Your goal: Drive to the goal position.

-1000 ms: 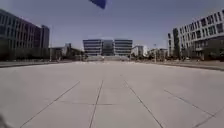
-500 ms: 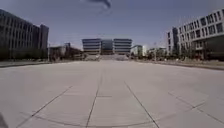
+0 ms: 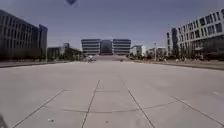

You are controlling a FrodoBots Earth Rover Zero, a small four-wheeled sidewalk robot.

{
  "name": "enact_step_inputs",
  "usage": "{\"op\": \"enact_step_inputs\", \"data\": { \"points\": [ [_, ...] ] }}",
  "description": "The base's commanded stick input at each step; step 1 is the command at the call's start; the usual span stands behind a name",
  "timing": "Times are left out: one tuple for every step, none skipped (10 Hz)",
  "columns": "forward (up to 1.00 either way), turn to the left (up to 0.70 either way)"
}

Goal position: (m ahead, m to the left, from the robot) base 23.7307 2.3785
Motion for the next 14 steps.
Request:
{"op": "enact_step_inputs", "data": {
  "points": [
    [1.0,0.0],
    [1.0,0.0],
    [1.0,0.0],
    [1.0,0.0],
    [1.0,0.0],
    [1.0,0.0],
    [1.0,0.0],
    [1.0,0.0],
    [1.0,0.0],
    [1.0,0.0],
    [1.0,0.0],
    [1.0,0.0],
    [1.0,0.0],
    [1.0,0.0]
  ]
}}
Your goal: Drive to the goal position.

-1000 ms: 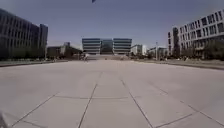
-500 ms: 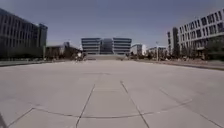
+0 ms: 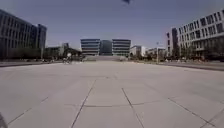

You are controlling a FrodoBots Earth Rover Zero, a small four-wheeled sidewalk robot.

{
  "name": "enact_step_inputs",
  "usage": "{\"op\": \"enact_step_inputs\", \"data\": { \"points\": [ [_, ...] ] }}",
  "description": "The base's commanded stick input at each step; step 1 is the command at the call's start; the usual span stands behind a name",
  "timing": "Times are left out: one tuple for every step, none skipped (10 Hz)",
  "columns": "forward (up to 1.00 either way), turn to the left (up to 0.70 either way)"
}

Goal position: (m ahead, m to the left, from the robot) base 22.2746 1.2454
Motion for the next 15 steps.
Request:
{"op": "enact_step_inputs", "data": {
  "points": [
    [1.0,0.0],
    [1.0,0.0],
    [0.47,0.0],
    [0.0,0.0],
    [0.0,0.0],
    [0.55,0.0],
    [1.0,0.0],
    [1.0,0.0],
    [1.0,0.13],
    [1.0,0.3],
    [1.0,0.2],
    [1.0,0.0],
    [1.0,0.0],
    [1.0,0.0],
    [1.0,0.0]
  ]
}}
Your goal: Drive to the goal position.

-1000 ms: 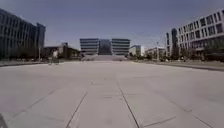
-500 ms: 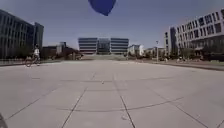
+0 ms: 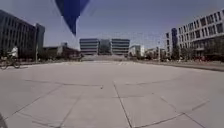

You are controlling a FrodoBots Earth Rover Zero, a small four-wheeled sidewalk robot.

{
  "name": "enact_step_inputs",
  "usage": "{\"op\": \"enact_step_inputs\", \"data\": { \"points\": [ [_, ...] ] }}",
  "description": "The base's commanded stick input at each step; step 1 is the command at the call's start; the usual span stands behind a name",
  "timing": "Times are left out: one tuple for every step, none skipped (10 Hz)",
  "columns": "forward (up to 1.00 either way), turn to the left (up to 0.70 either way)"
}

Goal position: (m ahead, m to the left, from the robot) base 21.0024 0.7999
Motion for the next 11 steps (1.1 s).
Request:
{"op": "enact_step_inputs", "data": {
  "points": [
    [1.0,0.0],
    [1.0,0.0],
    [1.0,0.0],
    [1.0,0.0],
    [1.0,0.0],
    [1.0,0.0],
    [1.0,0.0],
    [1.0,0.06],
    [1.0,0.32],
    [1.0,0.37],
    [1.0,0.33]
  ]
}}
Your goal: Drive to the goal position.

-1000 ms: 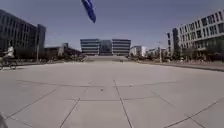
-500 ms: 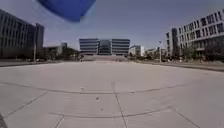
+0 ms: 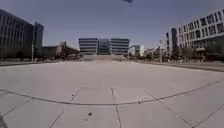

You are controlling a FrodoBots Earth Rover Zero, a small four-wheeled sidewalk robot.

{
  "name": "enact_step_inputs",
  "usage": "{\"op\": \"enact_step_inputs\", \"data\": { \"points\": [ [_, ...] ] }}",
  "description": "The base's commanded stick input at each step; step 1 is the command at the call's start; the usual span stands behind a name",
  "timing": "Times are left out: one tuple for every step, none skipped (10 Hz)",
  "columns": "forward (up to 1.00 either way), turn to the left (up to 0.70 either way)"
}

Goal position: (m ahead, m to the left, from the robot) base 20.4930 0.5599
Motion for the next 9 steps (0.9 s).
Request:
{"op": "enact_step_inputs", "data": {
  "points": [
    [1.0,0.18],
    [1.0,0.03],
    [1.0,0.0],
    [1.0,0.0],
    [1.0,0.0],
    [1.0,0.0],
    [1.0,0.0],
    [1.0,0.0],
    [1.0,0.0]
  ]
}}
